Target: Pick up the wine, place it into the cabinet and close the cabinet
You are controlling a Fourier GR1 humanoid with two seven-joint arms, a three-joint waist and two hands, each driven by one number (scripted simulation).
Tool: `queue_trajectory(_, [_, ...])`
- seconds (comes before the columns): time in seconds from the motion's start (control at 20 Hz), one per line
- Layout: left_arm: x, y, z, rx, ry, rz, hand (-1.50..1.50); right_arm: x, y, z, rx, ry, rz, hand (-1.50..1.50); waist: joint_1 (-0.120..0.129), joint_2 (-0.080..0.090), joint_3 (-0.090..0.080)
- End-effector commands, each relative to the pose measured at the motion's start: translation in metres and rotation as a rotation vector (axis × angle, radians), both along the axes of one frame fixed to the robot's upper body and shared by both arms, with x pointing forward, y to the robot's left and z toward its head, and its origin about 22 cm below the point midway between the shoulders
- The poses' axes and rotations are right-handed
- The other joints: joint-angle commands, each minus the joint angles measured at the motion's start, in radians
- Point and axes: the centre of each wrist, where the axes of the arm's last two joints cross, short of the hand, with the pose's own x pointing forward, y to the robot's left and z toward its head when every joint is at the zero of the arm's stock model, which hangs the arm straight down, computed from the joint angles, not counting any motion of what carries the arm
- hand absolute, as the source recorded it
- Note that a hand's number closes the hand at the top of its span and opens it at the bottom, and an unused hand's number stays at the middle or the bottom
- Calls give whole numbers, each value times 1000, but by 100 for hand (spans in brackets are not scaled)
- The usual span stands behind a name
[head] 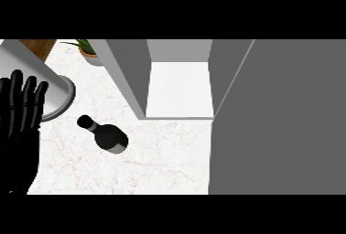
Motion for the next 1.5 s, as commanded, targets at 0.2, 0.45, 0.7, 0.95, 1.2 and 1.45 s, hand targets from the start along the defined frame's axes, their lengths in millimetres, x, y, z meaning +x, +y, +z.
queue_trajectory(0.2, [23,15,4,31,-49,-381,-150,-30,0,6,-8,14,-35,-150,-22,2,-4])
queue_trajectory(0.45, [26,14,3,-78,187,-581,-150,-49,28,8,81,177,222,-150,-16,-1,-3])
queue_trajectory(0.7, [4,29,37,-101,217,-618,-150,-87,31,37,87,172,200,-150,-1,-1,-2])
queue_trajectory(0.95, [2,39,65,-120,228,-630,-150,-90,57,59,106,154,208,-150,2,1,-2])
queue_trajectory(1.2, [-12,46,73,-138,250,-602,-150,-108,59,74,118,160,208,-150,-1,-1,-3])
queue_trajectory(1.45, [4,30,67,-111,275,-574,-150,-108,65,82,122,159,220,-150,-12,0,-3])
